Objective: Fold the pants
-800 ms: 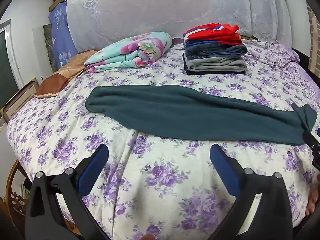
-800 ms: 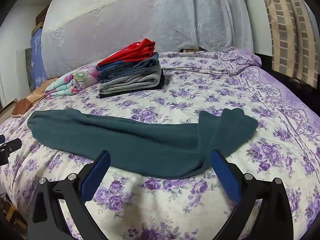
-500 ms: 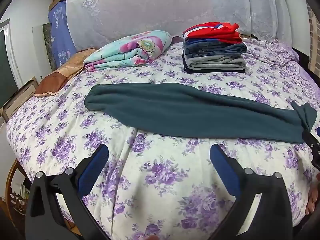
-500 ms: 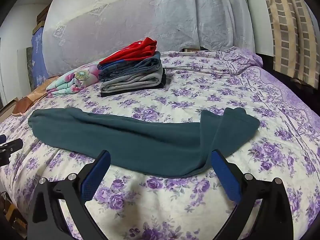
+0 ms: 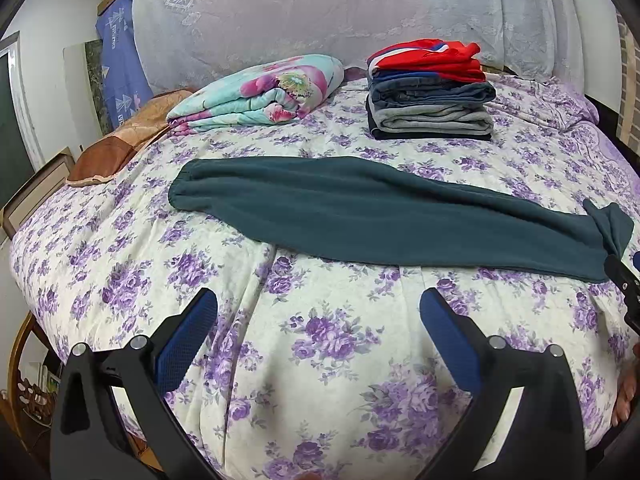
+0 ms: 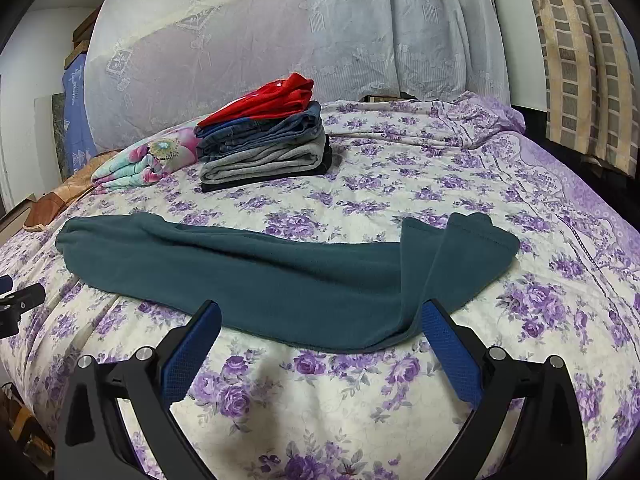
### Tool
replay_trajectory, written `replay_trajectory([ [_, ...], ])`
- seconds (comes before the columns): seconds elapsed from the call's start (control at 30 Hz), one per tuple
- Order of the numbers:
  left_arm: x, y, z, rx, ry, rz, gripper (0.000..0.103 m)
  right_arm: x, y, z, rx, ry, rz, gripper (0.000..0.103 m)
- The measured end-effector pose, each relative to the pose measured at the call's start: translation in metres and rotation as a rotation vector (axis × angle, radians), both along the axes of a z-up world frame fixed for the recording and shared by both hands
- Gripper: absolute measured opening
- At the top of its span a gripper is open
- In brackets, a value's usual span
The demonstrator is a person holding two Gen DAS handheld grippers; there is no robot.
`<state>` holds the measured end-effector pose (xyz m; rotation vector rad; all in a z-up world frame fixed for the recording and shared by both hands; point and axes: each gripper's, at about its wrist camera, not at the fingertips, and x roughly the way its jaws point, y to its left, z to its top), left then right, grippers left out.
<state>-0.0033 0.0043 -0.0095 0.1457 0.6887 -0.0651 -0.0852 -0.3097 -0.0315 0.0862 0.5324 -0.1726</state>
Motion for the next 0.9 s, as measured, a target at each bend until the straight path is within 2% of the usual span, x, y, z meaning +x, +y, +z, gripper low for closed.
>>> replay_trajectory([
  [0.9, 0.0009, 0.0046, -0.0057, -0.01, 0.015, 0.002, 0.099, -0.0001, -0.0001, -0.001, -0.001, 0.006, 0.0, 0.1],
])
